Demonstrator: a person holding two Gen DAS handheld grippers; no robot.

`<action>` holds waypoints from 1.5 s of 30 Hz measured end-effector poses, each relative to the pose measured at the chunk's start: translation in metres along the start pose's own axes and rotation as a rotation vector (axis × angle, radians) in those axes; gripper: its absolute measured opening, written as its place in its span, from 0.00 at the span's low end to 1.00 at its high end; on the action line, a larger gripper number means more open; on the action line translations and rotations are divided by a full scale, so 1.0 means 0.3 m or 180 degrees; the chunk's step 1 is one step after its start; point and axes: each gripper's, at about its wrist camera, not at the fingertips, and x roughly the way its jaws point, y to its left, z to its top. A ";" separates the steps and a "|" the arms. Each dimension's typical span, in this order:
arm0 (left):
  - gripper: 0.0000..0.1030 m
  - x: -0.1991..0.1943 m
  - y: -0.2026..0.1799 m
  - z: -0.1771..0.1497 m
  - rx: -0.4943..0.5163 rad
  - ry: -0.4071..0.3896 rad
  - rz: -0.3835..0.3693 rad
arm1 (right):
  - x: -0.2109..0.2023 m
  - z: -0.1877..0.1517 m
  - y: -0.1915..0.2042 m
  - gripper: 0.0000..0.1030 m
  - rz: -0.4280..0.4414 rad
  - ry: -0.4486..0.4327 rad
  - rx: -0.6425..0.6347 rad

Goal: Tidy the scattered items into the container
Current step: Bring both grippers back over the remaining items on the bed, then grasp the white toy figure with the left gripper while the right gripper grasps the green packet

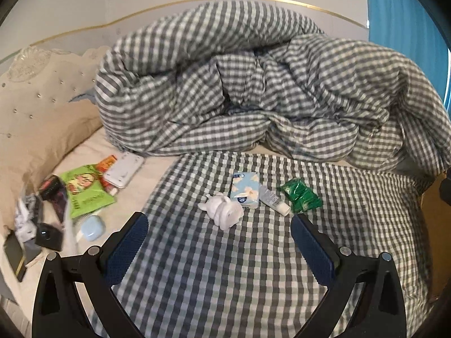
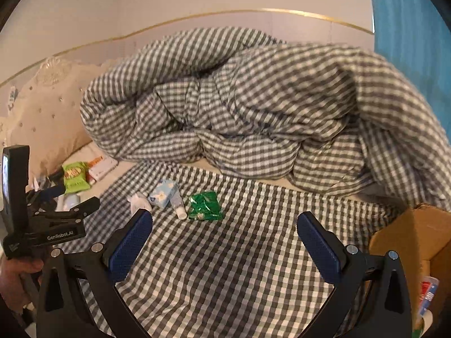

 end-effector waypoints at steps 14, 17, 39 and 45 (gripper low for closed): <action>1.00 0.368 0.034 -0.029 -0.0012 0.0368 0.0096 | 0.215 -0.041 -0.014 1.00 0.0035 0.0255 -0.0010; 1.00 0.408 0.033 -0.036 -0.0090 0.0413 0.0087 | 0.242 -0.043 -0.023 1.00 0.0041 0.0291 0.0005; 1.00 0.478 0.086 -0.087 -0.0314 0.0547 0.0863 | 0.289 -0.036 0.021 1.00 0.0169 0.0291 -0.0037; 1.00 0.480 0.064 -0.068 -0.0194 0.0455 0.0503 | 0.287 -0.039 0.038 1.00 0.0185 0.0281 -0.0062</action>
